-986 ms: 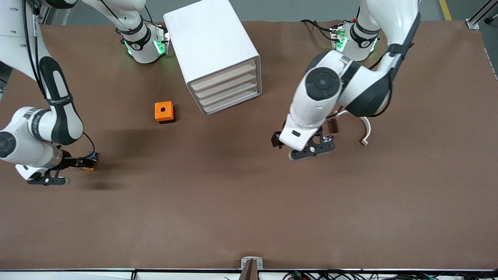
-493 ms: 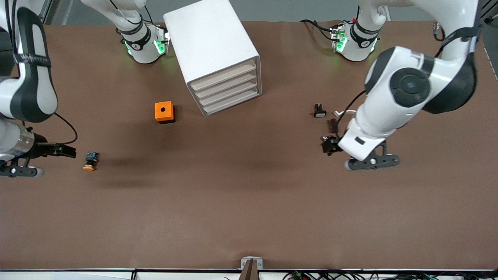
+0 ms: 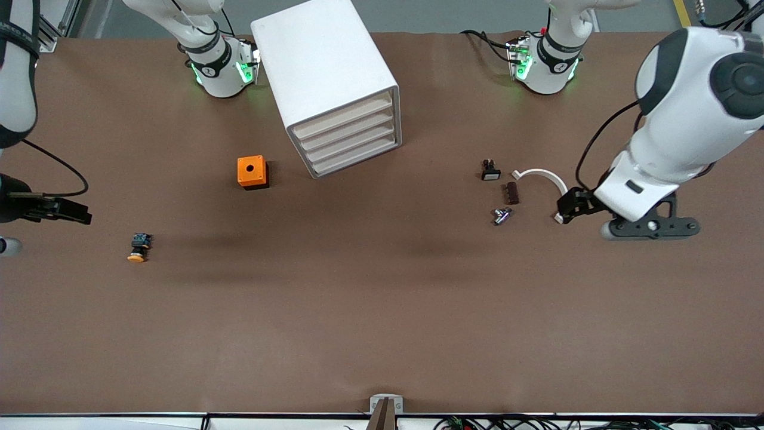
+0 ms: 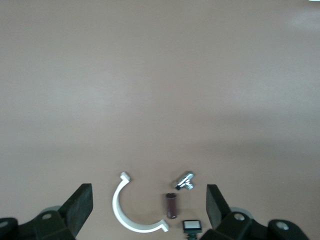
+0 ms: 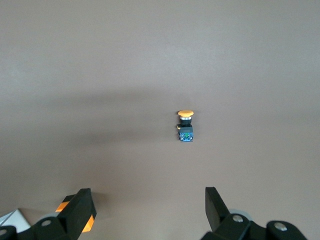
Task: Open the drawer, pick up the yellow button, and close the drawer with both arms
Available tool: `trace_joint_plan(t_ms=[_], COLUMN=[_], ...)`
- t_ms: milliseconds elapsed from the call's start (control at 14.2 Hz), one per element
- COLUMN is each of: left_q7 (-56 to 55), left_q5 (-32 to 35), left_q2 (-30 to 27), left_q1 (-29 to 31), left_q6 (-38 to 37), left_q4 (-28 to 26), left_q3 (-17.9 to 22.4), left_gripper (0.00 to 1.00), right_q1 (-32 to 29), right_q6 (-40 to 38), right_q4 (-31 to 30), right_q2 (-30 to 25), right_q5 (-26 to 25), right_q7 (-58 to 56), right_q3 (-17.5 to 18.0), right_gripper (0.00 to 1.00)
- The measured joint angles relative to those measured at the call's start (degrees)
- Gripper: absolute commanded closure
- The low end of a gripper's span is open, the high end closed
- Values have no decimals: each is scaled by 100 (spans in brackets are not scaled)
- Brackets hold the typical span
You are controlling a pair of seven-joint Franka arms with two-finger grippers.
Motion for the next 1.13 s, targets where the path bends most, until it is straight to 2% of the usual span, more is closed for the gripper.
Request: trace_joint_plan(t_ms=[282, 493, 775, 1127], left_q7=[233, 253, 451, 785], left_q5=[-87, -203, -610, -653], left_q2=[-742, -1164, -1463, -1751], left_q1=[79, 120, 348, 429], left_q6=[-3, -4, -188, -522], left_q4=[-483, -718, -843, -840], left_q3=[312, 369, 488, 759], left_gripper=[0, 0, 0, 0], right_q1=[-4, -18, -16, -2], right_q6=[-588, -827, -875, -879], right_q4=[429, 552, 557, 556], right_q2=[-17, -174, -350, -402], right_q5=[34, 38, 46, 47], right_q7=[5, 6, 2, 1], right_q3=[-12, -29, -26, -25], right_gripper=[0, 0, 0, 0])
